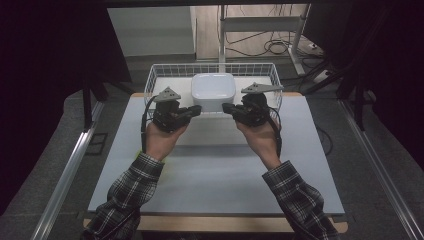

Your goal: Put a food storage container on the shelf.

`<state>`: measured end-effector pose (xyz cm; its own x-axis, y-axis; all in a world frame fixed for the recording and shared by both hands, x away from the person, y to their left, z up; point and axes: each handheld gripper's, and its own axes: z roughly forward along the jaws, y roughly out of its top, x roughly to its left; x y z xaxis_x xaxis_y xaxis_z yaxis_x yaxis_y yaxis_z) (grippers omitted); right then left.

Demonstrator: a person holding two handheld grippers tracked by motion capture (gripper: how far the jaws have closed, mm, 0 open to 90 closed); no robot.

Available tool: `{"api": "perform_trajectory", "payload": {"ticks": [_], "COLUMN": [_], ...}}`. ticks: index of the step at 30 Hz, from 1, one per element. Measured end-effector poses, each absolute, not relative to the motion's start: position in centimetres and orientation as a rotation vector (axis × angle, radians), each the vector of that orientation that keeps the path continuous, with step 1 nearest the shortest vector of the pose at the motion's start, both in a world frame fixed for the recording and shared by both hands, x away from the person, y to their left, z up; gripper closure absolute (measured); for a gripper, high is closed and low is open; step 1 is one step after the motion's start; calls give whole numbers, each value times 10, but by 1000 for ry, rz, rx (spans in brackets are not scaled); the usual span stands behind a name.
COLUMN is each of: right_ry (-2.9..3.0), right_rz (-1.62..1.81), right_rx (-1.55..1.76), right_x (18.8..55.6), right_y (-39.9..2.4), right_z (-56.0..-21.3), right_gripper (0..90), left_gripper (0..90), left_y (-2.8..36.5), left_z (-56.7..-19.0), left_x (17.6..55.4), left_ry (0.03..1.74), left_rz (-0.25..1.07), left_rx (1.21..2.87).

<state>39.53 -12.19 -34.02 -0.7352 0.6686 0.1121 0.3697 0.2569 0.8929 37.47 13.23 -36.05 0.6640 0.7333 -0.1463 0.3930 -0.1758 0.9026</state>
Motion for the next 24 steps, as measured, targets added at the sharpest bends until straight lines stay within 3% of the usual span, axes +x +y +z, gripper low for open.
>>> {"api": "perform_trajectory", "payload": {"ticks": [24], "right_ry": [2206], "right_rz": [1462], "right_rx": [1012], "right_x": [414], "right_y": [-122], "right_z": [-344], "right_gripper": [889], "left_gripper": [866], "left_y": [125], "left_z": [-357], "left_x": [395], "left_ry": [929], "left_rz": [407], "left_rx": [1811]}}
